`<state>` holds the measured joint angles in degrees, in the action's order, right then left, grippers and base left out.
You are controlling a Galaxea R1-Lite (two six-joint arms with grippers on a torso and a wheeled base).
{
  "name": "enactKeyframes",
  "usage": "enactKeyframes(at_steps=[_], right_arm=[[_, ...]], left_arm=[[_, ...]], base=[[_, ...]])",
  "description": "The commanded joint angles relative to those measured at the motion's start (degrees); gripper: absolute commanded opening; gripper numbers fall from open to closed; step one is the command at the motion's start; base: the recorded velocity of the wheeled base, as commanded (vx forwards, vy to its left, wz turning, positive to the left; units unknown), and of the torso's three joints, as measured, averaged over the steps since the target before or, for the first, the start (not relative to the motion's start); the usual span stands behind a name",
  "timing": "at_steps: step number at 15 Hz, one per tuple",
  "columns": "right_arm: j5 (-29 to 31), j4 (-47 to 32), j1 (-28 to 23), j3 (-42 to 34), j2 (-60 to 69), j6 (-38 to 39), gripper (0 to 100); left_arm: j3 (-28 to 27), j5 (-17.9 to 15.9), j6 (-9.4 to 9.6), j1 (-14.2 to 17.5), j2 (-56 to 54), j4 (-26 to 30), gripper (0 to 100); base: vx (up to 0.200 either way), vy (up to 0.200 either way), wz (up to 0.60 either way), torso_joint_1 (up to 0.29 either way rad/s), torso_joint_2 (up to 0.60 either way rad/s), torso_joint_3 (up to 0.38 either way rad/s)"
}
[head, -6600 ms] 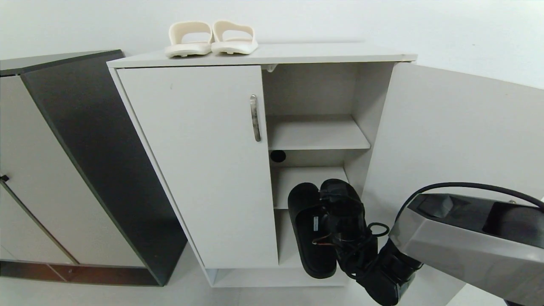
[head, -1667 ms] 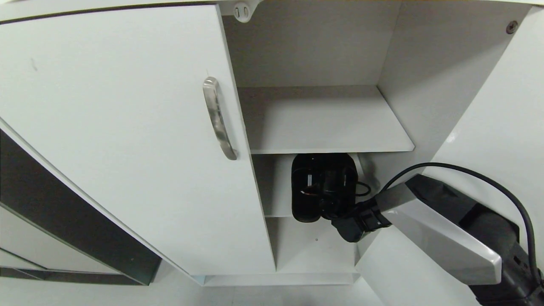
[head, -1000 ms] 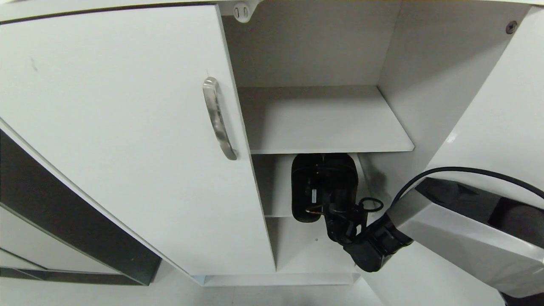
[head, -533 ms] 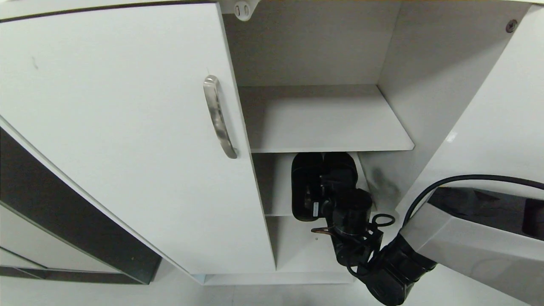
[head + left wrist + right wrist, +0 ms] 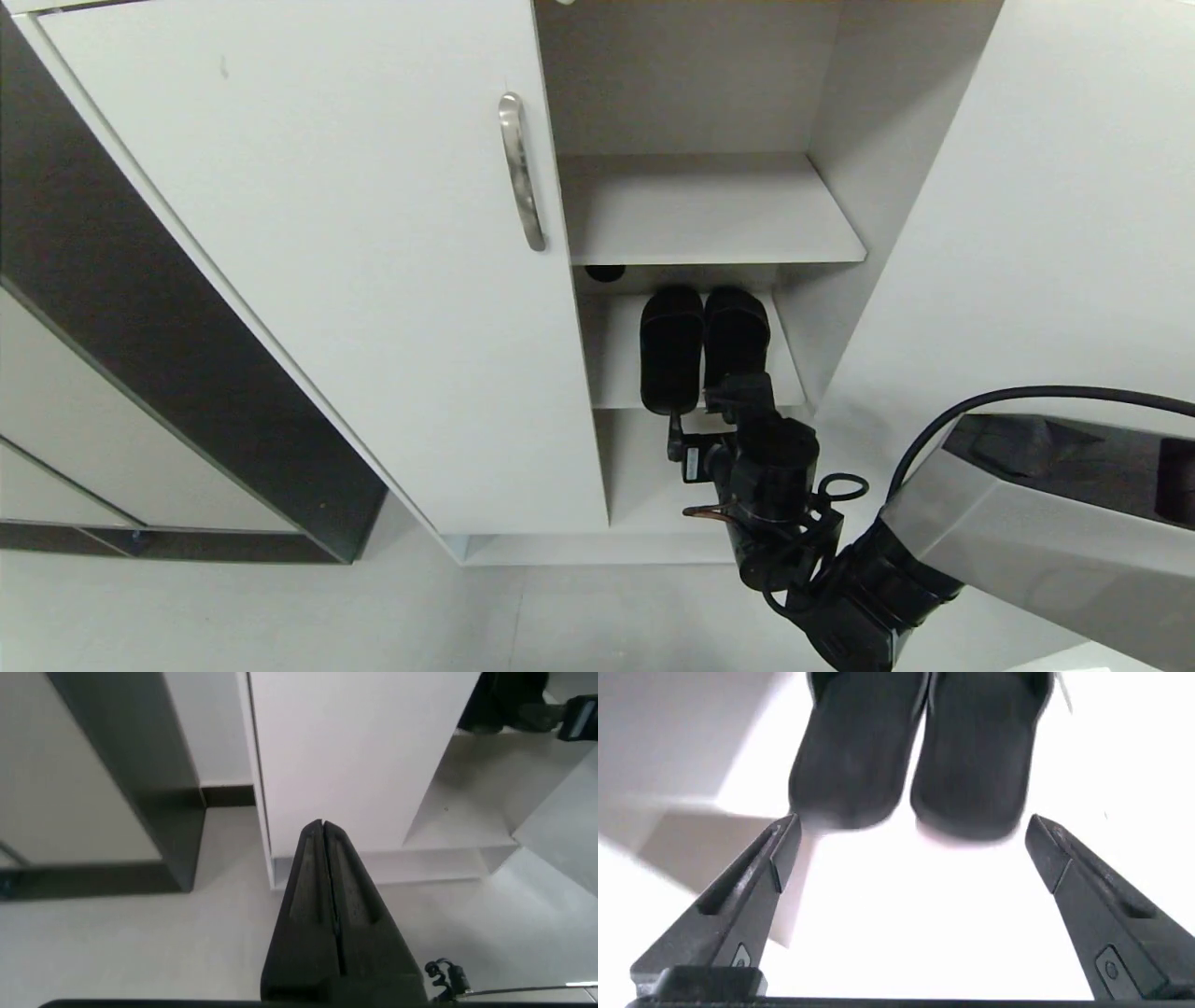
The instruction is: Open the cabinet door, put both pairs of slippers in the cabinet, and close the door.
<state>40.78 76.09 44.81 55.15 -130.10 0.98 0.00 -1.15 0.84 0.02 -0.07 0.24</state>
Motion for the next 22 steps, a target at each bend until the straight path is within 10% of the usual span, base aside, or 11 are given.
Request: enactKeyframes(at_steps=[1, 22], right_arm=[[0.0, 0.4, 0.0, -0.2, 0.0, 0.0, 100], [0.1, 0.0, 2.0, -1.0, -0.1, -0.2, 100]], left_arm=[[0.0, -0.1, 0.04, 0.1, 0.1, 0.0, 0], [0.0, 0.1, -0.23, 0.1, 0.1, 0.0, 0]], base=[[0.000, 0.000, 0.00, 0.000, 0.00, 0.000], [0.000, 0.000, 0.00, 0.000, 0.00, 0.066]])
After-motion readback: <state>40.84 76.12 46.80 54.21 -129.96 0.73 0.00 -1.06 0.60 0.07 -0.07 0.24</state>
